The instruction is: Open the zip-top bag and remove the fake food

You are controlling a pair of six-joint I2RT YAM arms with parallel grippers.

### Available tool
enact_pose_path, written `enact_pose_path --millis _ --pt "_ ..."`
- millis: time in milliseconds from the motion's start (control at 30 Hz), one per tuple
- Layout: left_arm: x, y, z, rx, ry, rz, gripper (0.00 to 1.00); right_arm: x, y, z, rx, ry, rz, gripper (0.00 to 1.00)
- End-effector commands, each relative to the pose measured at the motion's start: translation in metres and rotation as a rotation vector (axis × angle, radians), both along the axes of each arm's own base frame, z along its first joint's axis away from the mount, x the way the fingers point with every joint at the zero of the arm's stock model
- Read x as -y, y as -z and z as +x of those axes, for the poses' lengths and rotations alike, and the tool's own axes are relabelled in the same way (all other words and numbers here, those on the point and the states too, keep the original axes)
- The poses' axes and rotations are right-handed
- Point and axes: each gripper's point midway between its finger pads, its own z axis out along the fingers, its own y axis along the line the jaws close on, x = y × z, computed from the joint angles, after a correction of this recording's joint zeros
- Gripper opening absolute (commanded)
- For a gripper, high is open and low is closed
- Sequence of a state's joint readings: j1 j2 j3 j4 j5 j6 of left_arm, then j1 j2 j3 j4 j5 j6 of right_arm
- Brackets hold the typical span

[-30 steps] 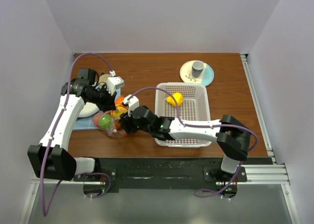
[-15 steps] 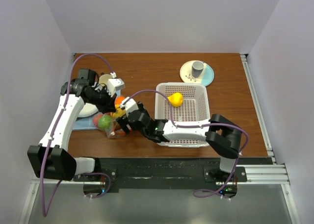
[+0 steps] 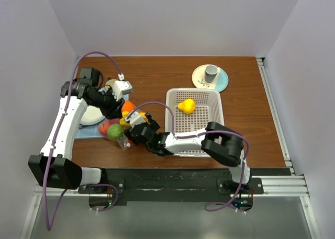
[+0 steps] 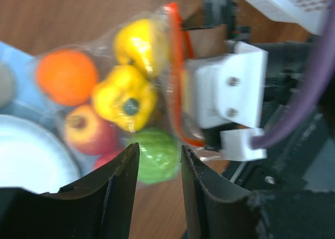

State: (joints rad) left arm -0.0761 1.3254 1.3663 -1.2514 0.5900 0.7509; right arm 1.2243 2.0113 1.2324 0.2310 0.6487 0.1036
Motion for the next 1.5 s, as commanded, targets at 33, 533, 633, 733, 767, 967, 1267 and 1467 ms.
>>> enact_pose_path --millis 33,533,633,733,767,967,1267,1467 --pt "-0.043 0.010 0.067 0.167 -0.167 0.157 0.42 -0.002 -0.042 0.001 0.066 0.025 0.118 0.95" --pt "-0.069 0.083 0.133 0.225 -0.475 0.194 0.30 0.000 -0.040 -0.009 0.042 -0.012 0.201 0.94" --pt "-0.061 0.097 0.124 0.173 -0.443 0.186 0.30 0.000 -0.038 -0.006 0.055 0.000 0.206 0.94" --pt "-0.047 0.120 0.101 0.106 -0.379 0.183 0.30 0.001 -0.037 0.000 0.087 0.032 0.200 0.94" --pt "-0.039 0.124 0.096 0.096 -0.354 0.178 0.30 -0.001 -0.041 0.002 0.099 0.034 0.216 0.94" --pt "-0.014 0.147 0.068 0.026 -0.258 0.173 0.30 -0.011 -0.047 0.003 0.119 0.006 0.242 0.94" --pt "0.015 0.166 0.042 -0.066 -0.131 0.175 0.29 -0.022 -0.044 -0.001 0.115 -0.062 0.258 0.94" --pt "0.022 0.185 0.019 -0.138 -0.071 0.201 0.28 -0.040 -0.057 -0.003 0.118 -0.116 0.283 0.94"
